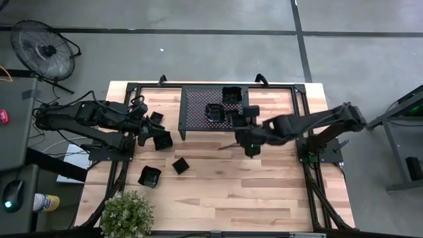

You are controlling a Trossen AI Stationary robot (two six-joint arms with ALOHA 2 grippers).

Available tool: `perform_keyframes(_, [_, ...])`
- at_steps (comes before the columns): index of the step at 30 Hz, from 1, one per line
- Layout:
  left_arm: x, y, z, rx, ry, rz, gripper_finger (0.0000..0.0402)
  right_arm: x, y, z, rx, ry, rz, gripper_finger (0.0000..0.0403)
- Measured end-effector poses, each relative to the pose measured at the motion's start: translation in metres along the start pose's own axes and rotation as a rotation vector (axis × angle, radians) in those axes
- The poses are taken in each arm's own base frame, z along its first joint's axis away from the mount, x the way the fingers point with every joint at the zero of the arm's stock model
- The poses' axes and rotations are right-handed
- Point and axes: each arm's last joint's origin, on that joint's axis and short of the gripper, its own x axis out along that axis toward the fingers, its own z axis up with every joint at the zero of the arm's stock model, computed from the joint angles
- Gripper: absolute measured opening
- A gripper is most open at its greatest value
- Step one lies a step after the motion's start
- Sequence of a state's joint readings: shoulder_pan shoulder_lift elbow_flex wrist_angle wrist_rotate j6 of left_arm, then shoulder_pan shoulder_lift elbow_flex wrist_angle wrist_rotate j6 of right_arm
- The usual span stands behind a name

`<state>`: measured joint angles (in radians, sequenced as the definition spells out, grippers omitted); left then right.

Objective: Pick & Place Mini shaped plates
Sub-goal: Stack the black square plate on top of the other black square plates on the shelf

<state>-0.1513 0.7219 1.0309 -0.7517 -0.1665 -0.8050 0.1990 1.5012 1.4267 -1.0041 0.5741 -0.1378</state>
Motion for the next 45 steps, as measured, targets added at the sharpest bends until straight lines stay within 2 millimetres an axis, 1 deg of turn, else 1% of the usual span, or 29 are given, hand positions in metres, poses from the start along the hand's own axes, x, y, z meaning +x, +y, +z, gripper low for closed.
perform_keyframes(2, [0.0,0.0,0.0,0.008,0.0,0.0,0.0108,0.008,-0.008,-0.004,-0.024,-0.03,0.022,0.0])
perform_keyframes(6, [0.0,0.0,0.0,0.011,0.001,-0.001,0.0108,0.03,-0.018,-0.016,-0.078,-0.023,0.05,0.0])
perform_keyframes(9, [0.0,0.0,0.0,0.011,0.001,-0.001,0.0108,0.042,-0.023,-0.023,-0.089,0.008,0.028,0.0])
perform_keyframes(12, [0.0,0.0,0.0,-0.001,0.002,-0.001,0.0108,0.052,-0.028,-0.026,-0.085,0.008,0.026,0.0])
perform_keyframes(15, [0.0,0.0,0.0,-0.012,0.001,-0.001,0.0108,0.058,-0.029,-0.028,-0.108,-0.002,0.032,0.0])
perform_keyframes(24, [0.0,0.0,0.0,-0.038,0.0,0.0,0.0108,0.06,-0.028,-0.027,-0.097,-0.028,0.039,0.0])
perform_keyframes(36, [0.0,0.0,0.0,-0.039,-0.001,0.0,0.0108,0.066,-0.039,-0.031,-0.051,-0.045,0.095,0.0])
perform_keyframes(45, [0.0,0.0,0.0,-0.038,0.0,0.0,0.0108,0.066,-0.039,-0.029,-0.05,-0.08,0.131,0.0])
